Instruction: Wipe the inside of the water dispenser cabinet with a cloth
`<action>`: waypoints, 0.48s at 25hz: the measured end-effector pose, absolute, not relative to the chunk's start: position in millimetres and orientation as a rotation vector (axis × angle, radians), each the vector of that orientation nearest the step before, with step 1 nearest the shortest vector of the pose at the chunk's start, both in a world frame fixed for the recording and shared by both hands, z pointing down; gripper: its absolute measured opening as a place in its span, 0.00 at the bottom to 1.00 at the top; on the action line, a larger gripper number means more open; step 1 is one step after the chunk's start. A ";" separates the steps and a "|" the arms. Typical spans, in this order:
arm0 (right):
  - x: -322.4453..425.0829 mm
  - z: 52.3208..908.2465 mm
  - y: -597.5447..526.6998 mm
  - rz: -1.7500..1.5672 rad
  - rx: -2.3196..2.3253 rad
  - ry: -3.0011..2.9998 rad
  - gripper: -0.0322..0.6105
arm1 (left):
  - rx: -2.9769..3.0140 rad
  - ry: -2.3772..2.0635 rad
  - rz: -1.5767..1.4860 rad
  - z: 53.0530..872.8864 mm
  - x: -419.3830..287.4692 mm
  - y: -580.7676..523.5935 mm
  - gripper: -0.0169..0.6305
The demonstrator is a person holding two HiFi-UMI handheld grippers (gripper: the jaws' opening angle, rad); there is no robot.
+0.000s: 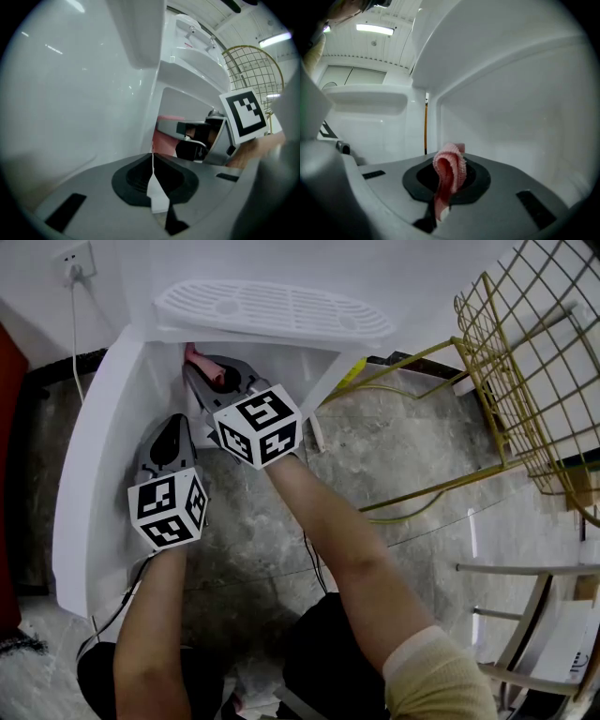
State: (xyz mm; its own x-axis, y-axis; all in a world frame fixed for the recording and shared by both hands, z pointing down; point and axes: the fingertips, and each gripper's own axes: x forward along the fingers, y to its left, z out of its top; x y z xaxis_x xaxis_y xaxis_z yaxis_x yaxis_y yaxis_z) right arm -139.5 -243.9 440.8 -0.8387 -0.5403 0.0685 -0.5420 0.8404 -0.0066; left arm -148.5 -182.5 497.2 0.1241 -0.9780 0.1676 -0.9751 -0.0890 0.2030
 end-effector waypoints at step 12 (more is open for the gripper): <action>-127.9 490.9 -263.2 0.336 0.947 -2.886 0.09 | 2.136 -1.918 0.005 503.6 -150.2 -184.3 0.05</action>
State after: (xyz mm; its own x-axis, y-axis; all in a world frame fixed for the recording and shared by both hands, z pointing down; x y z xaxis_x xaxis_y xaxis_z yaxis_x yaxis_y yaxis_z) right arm -127.9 -263.2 490.9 -0.8046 -0.5748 0.1491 -0.5937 0.7841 -0.1809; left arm -150.2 -184.3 503.6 0.1236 -0.9756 0.1816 -0.9765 -0.0870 0.1969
